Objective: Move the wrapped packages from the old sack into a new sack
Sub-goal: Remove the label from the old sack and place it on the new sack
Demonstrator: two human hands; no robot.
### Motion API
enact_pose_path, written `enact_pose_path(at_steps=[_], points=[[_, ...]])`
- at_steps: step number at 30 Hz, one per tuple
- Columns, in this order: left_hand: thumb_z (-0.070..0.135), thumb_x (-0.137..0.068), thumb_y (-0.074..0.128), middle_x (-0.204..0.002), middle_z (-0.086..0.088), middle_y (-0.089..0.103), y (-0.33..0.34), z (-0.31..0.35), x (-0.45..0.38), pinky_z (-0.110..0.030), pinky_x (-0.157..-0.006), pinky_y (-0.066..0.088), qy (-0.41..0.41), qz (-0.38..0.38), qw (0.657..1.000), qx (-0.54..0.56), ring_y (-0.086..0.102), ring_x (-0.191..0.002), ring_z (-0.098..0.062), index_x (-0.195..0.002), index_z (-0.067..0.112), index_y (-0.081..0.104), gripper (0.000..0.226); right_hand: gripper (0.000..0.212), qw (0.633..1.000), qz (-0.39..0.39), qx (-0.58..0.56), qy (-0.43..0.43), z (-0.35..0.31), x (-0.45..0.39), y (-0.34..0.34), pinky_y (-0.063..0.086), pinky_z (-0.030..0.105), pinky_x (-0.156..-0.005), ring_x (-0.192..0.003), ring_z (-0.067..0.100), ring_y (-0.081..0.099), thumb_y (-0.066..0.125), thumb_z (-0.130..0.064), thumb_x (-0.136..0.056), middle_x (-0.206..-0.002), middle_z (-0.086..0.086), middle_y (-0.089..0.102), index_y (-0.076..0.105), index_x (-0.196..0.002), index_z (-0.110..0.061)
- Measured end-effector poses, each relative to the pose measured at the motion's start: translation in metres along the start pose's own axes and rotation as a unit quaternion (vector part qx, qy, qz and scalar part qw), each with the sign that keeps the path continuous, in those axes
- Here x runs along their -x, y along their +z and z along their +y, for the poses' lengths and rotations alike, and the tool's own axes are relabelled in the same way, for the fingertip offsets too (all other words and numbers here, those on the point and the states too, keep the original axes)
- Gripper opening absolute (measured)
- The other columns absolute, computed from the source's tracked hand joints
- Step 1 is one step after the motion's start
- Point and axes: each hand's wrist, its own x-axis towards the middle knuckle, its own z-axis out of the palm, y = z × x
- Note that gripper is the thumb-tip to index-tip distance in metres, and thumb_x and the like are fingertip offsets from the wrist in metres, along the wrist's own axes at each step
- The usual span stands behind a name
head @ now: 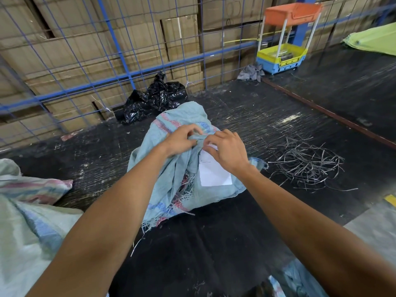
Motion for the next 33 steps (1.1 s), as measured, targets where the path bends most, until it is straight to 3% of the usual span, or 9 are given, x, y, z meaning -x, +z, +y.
enact_pose_path(at_steps=[3, 6, 8, 11, 18, 23, 28, 30, 33], points=[[0.023, -0.080, 0.076, -0.128, 0.012, 0.043, -0.004, -0.007, 0.017, -0.051, -0.119, 0.015, 0.035, -0.046, 0.993, -0.098, 0.037, -0.128, -0.011, -0.106, 0.042, 0.062, 0.035, 0.019, 0.999, -0.031, -0.015, 0.037, 0.004, 0.000, 0.000, 0.043, 0.035, -0.078, -0.088, 0.023, 0.059, 0.063, -0.046, -0.090, -0.091, -0.007, 0.065, 0.067, -0.092, -0.028], [0.056, -0.067, 0.082, -0.126, 0.010, 0.032, 0.005, -0.008, 0.027, -0.051, -0.118, -0.005, 0.055, -0.026, 0.973, -0.224, 0.022, -0.126, -0.009, -0.097, 0.039, 0.063, 0.039, 0.018, 0.997, -0.039, -0.055, 0.047, 0.006, -0.001, -0.002, 0.050, 0.039, -0.074, -0.084, 0.025, 0.060, 0.066, -0.043, -0.089, -0.091, -0.003, 0.063, 0.066, -0.091, -0.025], [0.067, -0.063, 0.079, -0.121, 0.008, 0.032, 0.014, -0.006, 0.030, -0.051, -0.115, -0.003, 0.063, 0.006, 0.958, -0.279, 0.022, -0.123, -0.011, -0.087, 0.038, 0.062, 0.041, 0.018, 0.996, -0.043, -0.069, 0.040, 0.005, -0.002, -0.004, 0.051, 0.040, -0.073, -0.081, 0.022, 0.060, 0.066, -0.043, -0.088, -0.086, -0.005, 0.063, 0.065, -0.088, -0.025], [0.053, -0.074, 0.077, -0.118, 0.008, 0.037, 0.019, -0.003, 0.032, -0.053, -0.116, 0.003, 0.049, 0.031, 0.952, -0.301, 0.028, -0.127, -0.018, -0.075, 0.040, 0.061, 0.022, 0.019, 0.997, -0.045, -0.052, 0.023, 0.006, -0.004, -0.008, 0.048, 0.039, -0.078, -0.080, 0.019, 0.060, 0.067, -0.046, -0.087, -0.079, -0.010, 0.062, 0.065, -0.085, -0.027], [0.049, -0.071, 0.081, -0.109, 0.015, 0.041, -0.015, 0.004, 0.019, -0.061, -0.115, 0.000, 0.008, 0.045, 0.939, -0.341, 0.032, -0.122, -0.014, -0.082, 0.035, 0.075, 0.019, 0.015, 0.996, -0.032, -0.071, -0.038, 0.016, 0.015, -0.007, 0.025, 0.028, -0.067, -0.075, 0.015, 0.049, 0.072, -0.039, -0.085, -0.078, -0.008, 0.054, 0.070, -0.079, -0.025], [0.051, -0.071, 0.080, -0.111, 0.015, 0.041, -0.024, 0.010, 0.018, -0.060, -0.113, 0.004, -0.015, 0.043, 0.917, -0.396, 0.032, -0.124, -0.016, -0.086, 0.036, 0.076, 0.021, 0.016, 0.991, -0.003, -0.122, -0.048, 0.008, 0.014, -0.005, 0.038, 0.034, -0.066, -0.074, 0.016, 0.050, 0.074, -0.035, -0.084, -0.077, -0.005, 0.057, 0.072, -0.078, -0.020], [0.051, -0.071, 0.081, -0.120, 0.011, 0.047, -0.024, 0.012, 0.018, -0.061, -0.110, 0.011, -0.051, 0.062, 0.907, -0.413, 0.034, -0.123, -0.018, -0.083, 0.036, 0.074, 0.020, 0.016, 0.987, 0.011, -0.148, -0.067, 0.000, 0.011, -0.007, 0.038, 0.028, -0.067, -0.073, 0.016, 0.049, 0.076, -0.030, -0.084, -0.076, -0.003, 0.059, 0.073, -0.079, -0.014], [0.043, -0.076, 0.079, -0.123, 0.008, 0.043, -0.024, 0.012, 0.017, -0.060, -0.110, 0.012, -0.051, 0.054, 0.924, -0.375, 0.032, -0.124, -0.020, -0.086, 0.040, 0.072, 0.013, 0.014, 0.987, 0.010, -0.146, -0.065, -0.001, 0.009, -0.006, 0.040, 0.028, -0.068, -0.074, 0.016, 0.050, 0.076, -0.027, -0.085, -0.078, -0.003, 0.059, 0.072, -0.080, -0.014], [0.034, -0.080, 0.077, -0.130, 0.012, 0.037, -0.022, 0.010, 0.017, -0.051, -0.109, 0.009, 0.012, 0.001, 0.971, -0.239, 0.023, -0.126, -0.012, -0.102, 0.049, 0.068, 0.028, 0.014, 0.987, -0.001, -0.145, -0.064, 0.004, 0.007, -0.009, 0.046, 0.033, -0.071, -0.077, 0.016, 0.053, 0.074, -0.029, -0.086, -0.082, -0.004, 0.060, 0.071, -0.082, -0.016]])
